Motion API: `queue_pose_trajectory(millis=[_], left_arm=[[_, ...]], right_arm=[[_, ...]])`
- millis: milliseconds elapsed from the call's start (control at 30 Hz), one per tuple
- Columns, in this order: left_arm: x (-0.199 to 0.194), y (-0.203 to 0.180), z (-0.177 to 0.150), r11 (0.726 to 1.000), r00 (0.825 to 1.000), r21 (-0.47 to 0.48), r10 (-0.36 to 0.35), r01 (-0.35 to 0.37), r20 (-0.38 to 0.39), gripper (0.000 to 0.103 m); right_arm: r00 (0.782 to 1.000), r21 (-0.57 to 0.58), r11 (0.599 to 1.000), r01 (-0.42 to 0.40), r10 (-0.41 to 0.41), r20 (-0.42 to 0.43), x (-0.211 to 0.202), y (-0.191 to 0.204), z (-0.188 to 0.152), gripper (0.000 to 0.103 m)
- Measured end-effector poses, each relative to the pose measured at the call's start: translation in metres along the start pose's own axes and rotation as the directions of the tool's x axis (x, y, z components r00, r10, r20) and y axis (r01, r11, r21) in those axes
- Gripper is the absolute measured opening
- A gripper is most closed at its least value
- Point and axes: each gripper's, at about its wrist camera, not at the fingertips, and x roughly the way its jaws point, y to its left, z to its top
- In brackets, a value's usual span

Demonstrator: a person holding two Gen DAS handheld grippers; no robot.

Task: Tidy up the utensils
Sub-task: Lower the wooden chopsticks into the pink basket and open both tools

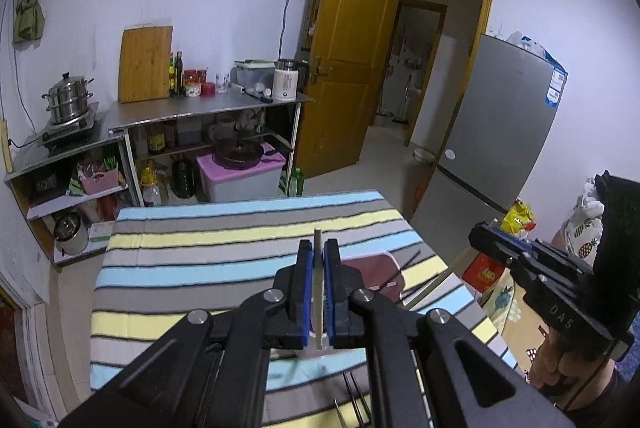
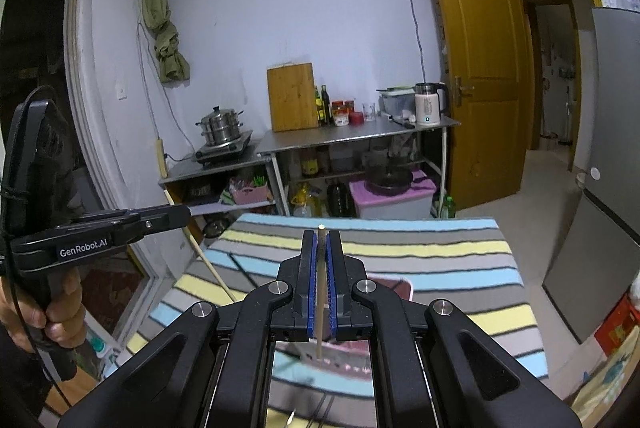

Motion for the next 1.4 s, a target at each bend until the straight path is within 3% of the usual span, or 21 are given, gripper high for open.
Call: queue_pose_trajectory(millis=[400,900,1400], left_arm=[[0.037,-0.005,0.015,1.0,1.0,0.018,0.003,-0.003,-0.006,0.006],[0.088,-0.003,-0.011,1.0,0.994,0.004,0.014,-0.014,-0.111,0.006],[0.103,0.003,-0.028,1.0,0.986,-0.002,0.026,-0.026,-0.162,0.007]], right_arm=[[0.999,0.052,0.998,0.028,-0.027,-0.02,0.031,-0.017,-0.002,0.005],[0.996,0.074,0.997,0.038,-0.032,-0.078,0.058,-0.02,-0.017,0.004],[0.986,0.063,0.997,0.045,-0.034,-0.162,0.077,-0.02,-0.038,0.005]])
